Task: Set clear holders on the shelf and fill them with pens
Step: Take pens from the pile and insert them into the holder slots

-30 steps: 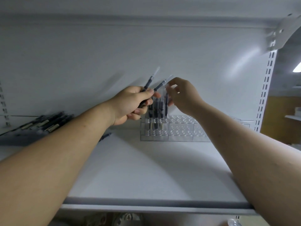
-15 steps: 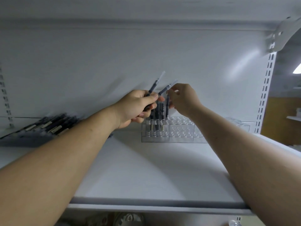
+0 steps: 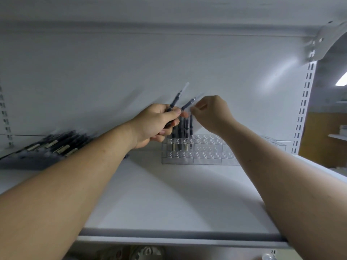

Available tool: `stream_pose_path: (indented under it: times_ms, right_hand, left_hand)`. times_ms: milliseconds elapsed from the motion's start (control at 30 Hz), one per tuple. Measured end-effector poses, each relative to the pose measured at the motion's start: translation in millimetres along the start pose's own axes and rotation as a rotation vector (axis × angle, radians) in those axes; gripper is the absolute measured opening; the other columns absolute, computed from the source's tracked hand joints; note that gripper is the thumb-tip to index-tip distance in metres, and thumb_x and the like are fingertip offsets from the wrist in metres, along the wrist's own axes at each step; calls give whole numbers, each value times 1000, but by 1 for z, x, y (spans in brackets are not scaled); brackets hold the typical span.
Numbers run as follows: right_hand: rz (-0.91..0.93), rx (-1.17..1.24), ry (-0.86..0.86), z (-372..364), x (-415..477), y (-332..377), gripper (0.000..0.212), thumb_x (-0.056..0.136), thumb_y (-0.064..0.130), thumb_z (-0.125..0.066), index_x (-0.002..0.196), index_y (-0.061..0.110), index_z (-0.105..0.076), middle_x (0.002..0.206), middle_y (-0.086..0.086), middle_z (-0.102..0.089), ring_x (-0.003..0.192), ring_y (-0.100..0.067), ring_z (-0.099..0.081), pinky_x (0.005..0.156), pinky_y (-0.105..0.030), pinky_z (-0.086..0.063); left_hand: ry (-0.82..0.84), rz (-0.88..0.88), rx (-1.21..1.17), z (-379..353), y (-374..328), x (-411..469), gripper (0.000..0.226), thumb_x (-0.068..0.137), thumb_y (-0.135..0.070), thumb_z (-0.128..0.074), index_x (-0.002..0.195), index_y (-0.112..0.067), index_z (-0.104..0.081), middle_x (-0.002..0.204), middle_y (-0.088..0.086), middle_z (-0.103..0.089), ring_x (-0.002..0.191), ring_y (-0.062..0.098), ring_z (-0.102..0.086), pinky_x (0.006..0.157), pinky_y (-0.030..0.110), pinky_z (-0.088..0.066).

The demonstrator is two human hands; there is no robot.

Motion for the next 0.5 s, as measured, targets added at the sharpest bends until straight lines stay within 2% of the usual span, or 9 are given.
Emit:
stream_pose_path:
  times_ms: [100,200,300,500]
  right_hand:
    - [17,171,-105,8,2,6,11,91,18,-65,88,13,-74,80,4,-69,68,-8,-59,57,-19,-39]
    - [-3,439,-51,11,-2,12,16,84,4,-60,85,-1,-75,71,-6,-67,62,-14,-57,55,-24,-38]
    - [-24,571,48,9,-5,16,18,85,1,-61,90,3,-78,80,-14,-74,68,-17,-63,53,-28,-37]
    - [-46,810,164,14,-5,17,17,97,10,-61,100,5,-77,97,-13,-76,83,-22,-68,60,-31,-38]
  left_hand:
    - [-11,-5,-8,-1,-1,0,31,112,-24,-48,125,-2,-65,75,-4,-48,53,10,-28,44,24,-13]
    - [-29,-9,-22,1,-2,1,30,111,-23,-49,125,-3,-66,73,-5,-48,54,10,-29,45,25,-14]
    - [-38,-10,-27,1,-1,2,30,110,-23,-51,126,-4,-67,74,-4,-49,55,10,-30,48,28,-13]
    - [-64,-7,-23,2,-1,2,28,110,-26,-52,121,-9,-71,80,-1,-50,55,10,-33,49,28,-13]
Point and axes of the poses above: each hand's wrist, its own x-axis towards the middle knuckle, its own z-axis out of the back of the hand, y = z × x, the point moved 2 cm from there along x, towards the middle knuckle
